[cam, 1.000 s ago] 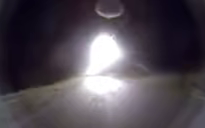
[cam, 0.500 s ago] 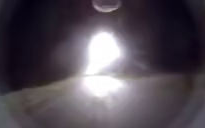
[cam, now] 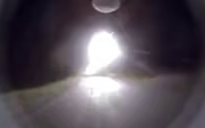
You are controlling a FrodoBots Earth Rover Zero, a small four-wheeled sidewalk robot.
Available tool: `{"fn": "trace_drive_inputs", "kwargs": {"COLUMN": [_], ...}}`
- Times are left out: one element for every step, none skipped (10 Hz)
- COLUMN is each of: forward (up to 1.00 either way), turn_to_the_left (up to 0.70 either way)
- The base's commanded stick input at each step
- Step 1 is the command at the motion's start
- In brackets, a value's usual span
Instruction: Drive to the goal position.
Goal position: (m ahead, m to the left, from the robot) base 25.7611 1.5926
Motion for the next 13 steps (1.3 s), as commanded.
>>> {"fn": "trace_drive_inputs", "kwargs": {"forward": [0.95, 0.95, 0.95, 0.95, 0.95, 0.95, 0.95, 0.95, 0.94, 0.94, 0.95, 0.95, 0.95], "turn_to_the_left": [0.05, 0.05, 0.05, 0.05, 0.05, 0.05, 0.05, 0.07, 0.10, 0.10, 0.06, 0.03, 0.03]}}
